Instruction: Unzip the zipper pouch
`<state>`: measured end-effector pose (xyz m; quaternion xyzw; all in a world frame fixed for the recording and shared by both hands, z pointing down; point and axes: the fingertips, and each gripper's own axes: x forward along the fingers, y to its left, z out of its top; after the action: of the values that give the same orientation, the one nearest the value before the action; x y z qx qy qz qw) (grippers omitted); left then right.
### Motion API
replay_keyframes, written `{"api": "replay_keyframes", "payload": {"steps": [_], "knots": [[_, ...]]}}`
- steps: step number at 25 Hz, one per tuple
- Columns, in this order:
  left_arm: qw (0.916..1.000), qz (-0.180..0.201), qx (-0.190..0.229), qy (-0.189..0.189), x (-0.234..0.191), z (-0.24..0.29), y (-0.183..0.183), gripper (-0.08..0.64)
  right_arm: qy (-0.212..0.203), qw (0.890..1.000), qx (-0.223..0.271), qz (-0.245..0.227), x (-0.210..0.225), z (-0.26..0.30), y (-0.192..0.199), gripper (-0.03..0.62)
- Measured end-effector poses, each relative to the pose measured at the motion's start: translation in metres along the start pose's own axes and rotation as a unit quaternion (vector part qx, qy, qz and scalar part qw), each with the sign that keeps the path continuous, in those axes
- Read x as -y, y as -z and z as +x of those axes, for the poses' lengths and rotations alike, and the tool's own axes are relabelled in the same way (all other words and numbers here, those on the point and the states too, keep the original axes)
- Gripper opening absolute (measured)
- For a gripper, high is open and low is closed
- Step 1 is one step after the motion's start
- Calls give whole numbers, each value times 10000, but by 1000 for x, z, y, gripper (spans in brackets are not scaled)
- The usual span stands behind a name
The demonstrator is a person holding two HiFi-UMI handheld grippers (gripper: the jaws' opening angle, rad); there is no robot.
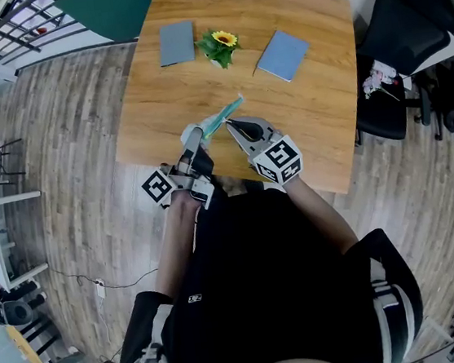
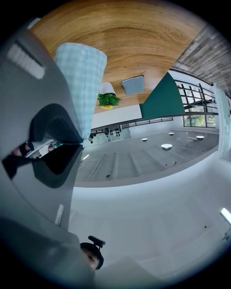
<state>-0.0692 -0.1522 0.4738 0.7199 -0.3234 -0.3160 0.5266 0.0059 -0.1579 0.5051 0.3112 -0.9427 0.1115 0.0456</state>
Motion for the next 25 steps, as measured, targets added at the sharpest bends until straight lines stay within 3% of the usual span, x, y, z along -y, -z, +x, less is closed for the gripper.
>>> {"api": "replay_keyframes", "payload": {"steps": [25], "knots": [[9999, 83, -7, -64, 2, 7, -2, 8, 124, 9994, -7, 333, 21, 3, 4, 5]]}}
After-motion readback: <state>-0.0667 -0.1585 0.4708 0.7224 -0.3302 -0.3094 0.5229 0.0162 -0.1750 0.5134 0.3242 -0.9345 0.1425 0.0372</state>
